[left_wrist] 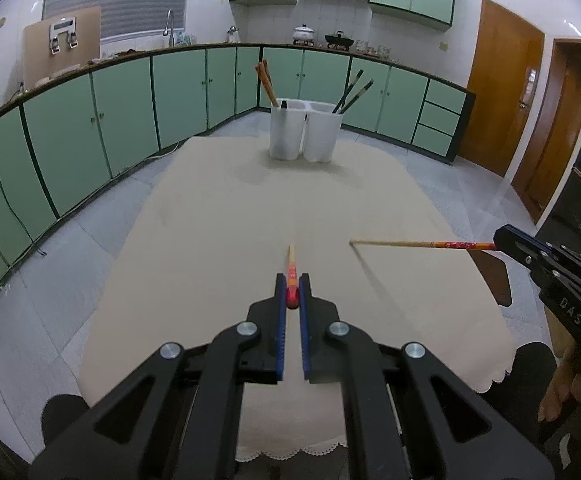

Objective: Organize utensils
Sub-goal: 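Carry both red-patterned chopsticks to the white holder and lower them in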

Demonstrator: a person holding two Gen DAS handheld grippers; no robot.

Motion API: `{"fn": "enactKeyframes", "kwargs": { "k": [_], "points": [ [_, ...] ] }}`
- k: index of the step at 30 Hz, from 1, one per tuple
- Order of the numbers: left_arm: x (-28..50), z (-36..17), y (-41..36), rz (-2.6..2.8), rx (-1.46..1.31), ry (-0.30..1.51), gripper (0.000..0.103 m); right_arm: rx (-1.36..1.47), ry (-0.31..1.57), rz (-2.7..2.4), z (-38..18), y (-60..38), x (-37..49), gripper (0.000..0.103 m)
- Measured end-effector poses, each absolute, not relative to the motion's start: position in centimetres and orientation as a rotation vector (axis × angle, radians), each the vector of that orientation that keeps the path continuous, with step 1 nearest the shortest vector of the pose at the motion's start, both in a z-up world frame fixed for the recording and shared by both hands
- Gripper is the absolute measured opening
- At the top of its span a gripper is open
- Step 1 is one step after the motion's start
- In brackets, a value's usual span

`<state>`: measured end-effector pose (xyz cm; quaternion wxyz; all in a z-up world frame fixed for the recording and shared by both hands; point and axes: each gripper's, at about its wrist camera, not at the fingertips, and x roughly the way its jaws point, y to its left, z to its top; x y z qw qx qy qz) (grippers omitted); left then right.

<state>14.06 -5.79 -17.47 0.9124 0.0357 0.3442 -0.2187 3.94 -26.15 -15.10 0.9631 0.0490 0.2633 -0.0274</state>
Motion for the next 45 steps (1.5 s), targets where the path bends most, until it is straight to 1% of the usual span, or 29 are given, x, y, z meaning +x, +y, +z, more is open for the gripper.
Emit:
{"fn": "enactKeyframes", "kwargs": {
  "k": [11,21,30,38,45],
  "points": [
    [14.7,-14.4,-5.9,-0.484,0.09,0.691,0.005,0.089,0.528,-0.032,-13.1,-26.8,5.5,0.006],
    [15.8,-12.5,-5.9,-0.507,0.128,0.667,0.005,0.108,0.562,0.005,-11.0,-28.2,7.4,0.006],
    [18.3,-11.8,-6.6,-0.578,0.127,0.73,0.005,0.093,0.653,0.061,-9.2,-29.8,10.6,0.006],
    [22.1,-10.7,-6.9,-0.612,0.136,0.768,0.005,0.049,0.744,0.103,-7.7,-30.6,14.7,0.006],
    [24.2,-10.2,-7.7,-0.634,0.148,0.776,0.005,0.0,0.742,0.132,-7.5,-29.5,16.2,0.006]
  ]
}}
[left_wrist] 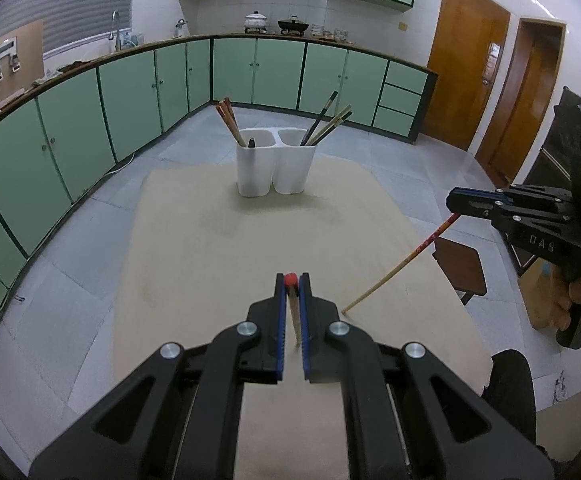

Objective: Organize utensils
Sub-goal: 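Carry both red-patterned chopsticks to the white holder and lower them in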

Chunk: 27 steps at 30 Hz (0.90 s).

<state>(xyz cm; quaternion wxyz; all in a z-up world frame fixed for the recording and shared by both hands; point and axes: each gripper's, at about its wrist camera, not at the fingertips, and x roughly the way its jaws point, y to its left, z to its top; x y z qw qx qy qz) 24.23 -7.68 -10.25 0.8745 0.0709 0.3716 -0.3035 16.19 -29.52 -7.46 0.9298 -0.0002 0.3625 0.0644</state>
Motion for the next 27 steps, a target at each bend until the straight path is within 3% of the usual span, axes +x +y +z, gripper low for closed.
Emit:
{"fn": "enactKeyframes", "kwargs": {
  "k": [18,27],
  "points": [
    [26.9,-9.9,-8.5,-0.655,0.151,0.761,0.005,0.057,0.709,0.147,-7.9,-29.8,17.8,0.006],
    [29.0,-6.9,-8.7,-0.683,0.118,0.748,0.005,0.061,0.724,0.15,-4.3,-31.0,18.7,0.006]
  ]
}}
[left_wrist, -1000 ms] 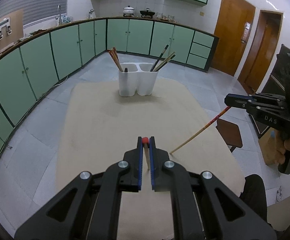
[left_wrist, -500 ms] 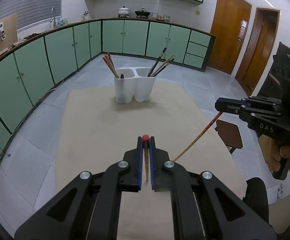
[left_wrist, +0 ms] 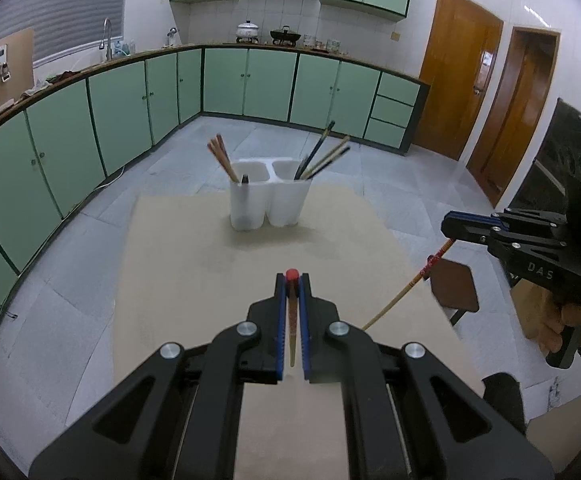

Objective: Organize utensils
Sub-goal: 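Carry both red-patterned chopsticks to the white holder and lower them in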

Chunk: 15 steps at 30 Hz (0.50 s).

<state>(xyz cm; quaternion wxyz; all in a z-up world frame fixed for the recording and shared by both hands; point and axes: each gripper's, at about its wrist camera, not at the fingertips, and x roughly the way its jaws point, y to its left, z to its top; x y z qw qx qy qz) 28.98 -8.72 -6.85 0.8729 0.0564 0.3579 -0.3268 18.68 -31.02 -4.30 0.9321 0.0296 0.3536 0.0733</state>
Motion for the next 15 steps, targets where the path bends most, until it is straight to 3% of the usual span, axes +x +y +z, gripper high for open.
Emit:
{"fn": "enactKeyframes", "kwargs": {
  "k": [15],
  "points": [
    [37.3,4.2,-12.4,-0.697,0.086,0.668,0.005,0.052,0.63,0.068,8.9,-34.5,25.4,0.006]
  ]
}}
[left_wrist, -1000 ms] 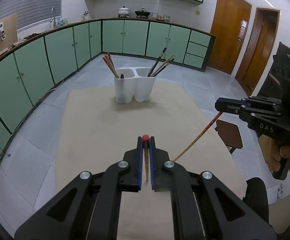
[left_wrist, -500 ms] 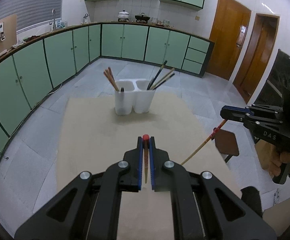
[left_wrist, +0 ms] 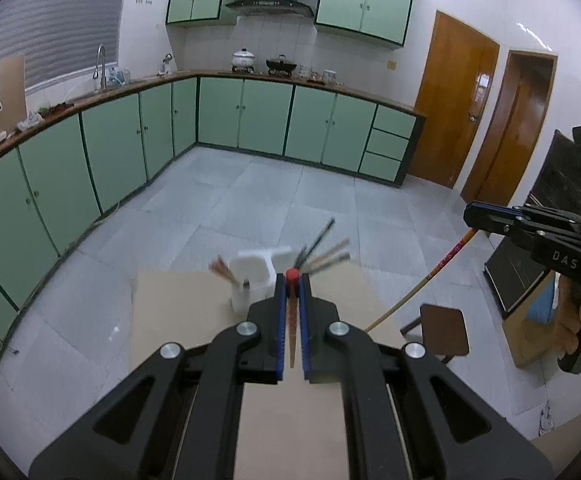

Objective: Organize utensils
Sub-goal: 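Carry both red-patterned chopsticks to the white holder and lower them in, then open both tools to release the chopsticks and withdraw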

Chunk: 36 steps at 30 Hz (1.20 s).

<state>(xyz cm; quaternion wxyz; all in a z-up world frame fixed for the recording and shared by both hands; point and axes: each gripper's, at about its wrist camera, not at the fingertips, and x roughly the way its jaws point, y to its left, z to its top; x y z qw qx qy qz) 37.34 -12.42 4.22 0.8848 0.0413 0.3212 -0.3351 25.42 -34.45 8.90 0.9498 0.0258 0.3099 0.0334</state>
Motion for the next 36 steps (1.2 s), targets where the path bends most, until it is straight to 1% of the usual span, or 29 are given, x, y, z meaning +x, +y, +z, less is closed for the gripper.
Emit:
{"fn": "enactKeyframes", "kwargs": {
  "k": [7,13,18,24,31,36],
  "points": [
    [42.6,7.4,-15.3,-0.648,0.094,0.607,0.005,0.047,0.6,0.014,11.8,-35.4,30.6,0.006],
    [47.6,7.2,-17.9,-0.605,0.091,0.602,0.005,0.074,0.592,-0.017,11.4,-36.4,35.3,0.006],
    [51.7,4.6,-19.5,-0.57,0.081,0.632,0.005,0.11,0.6,-0.039,9.0,-37.6,38.8,0.006],
    [55.8,0.5,-19.6,-0.547,0.038,0.681,0.005,0.124,0.627,-0.068,5.0,-38.5,42.0,0.006],
    [57.8,-4.3,-20.3,-0.554,0.039,0.74,0.005,0.157,0.667,-0.079,0.2,-39.4,44.8,0.006],
    [58.3,-6.3,-20.4,-0.553,0.049,0.766,0.005,0.189,0.687,-0.089,-1.8,-40.3,45.9,0.006]
  ]
}}
